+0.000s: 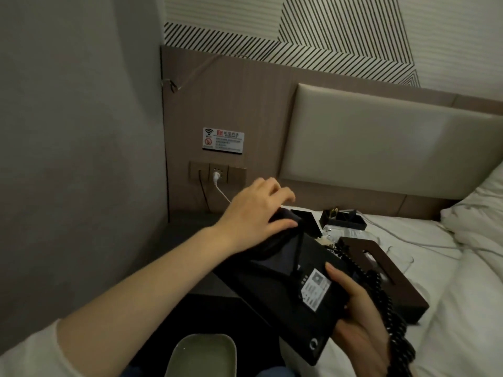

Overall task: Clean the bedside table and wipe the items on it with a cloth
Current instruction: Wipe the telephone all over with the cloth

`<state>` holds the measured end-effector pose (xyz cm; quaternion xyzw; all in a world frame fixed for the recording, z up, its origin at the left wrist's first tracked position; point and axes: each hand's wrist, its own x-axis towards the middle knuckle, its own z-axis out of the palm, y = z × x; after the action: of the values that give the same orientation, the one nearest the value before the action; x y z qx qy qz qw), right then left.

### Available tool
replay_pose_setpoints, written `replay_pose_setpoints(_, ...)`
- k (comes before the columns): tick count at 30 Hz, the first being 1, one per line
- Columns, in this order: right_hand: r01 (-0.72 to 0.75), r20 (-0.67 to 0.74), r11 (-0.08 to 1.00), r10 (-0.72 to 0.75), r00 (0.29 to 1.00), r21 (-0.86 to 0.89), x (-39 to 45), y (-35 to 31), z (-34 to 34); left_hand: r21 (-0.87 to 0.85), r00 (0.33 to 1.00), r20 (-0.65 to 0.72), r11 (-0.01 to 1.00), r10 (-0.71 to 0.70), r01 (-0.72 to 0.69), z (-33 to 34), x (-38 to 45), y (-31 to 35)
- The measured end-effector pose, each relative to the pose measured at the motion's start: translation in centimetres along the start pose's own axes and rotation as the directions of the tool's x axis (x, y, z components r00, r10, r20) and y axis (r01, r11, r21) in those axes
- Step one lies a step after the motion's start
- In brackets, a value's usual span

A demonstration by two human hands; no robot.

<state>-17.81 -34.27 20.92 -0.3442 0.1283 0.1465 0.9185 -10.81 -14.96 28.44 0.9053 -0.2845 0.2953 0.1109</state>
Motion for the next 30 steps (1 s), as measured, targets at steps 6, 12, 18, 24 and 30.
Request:
replay_pose_setpoints(6,0.005,0.010,0.994,-0.006,1.000,0.106,0.3,-0.3,-0.3,0.142,0.975,-0.215,0.986,-0.057,0.089,2.8,-4.0,2.7)
replay_pose_setpoints(12,0.144,-0.082,0.986,-0.137,0.987,0.088,1.0,-1.0,-0.2,0.106,0.966,-0.084,0.962,-0.245,0.253,5.0,-8.0,4.1)
replay_pose_setpoints(18,0.179,-0.081,0.984,-0.179,0.981,0.000,0.8,-1.3,-0.1,-0.044,0.927,-0.069,0.929,-0.369,0.367,5.6,-9.4,5.1)
replay_pose_setpoints(24,0.272,-0.086,0.959,-0.279,0.957,-0.086,0.5,0.0,0.6,-0.253,0.829,-0.033,0.807,-0.558,0.533,4.7,-6.3,3.0)
replay_pose_setpoints(30,0.333,-0.116,0.941,-0.339,0.934,-0.064,0.5,0.0,0.6,-0.645,0.701,-0.035,0.552,-0.712,0.528,5.9,-8.0,1.1)
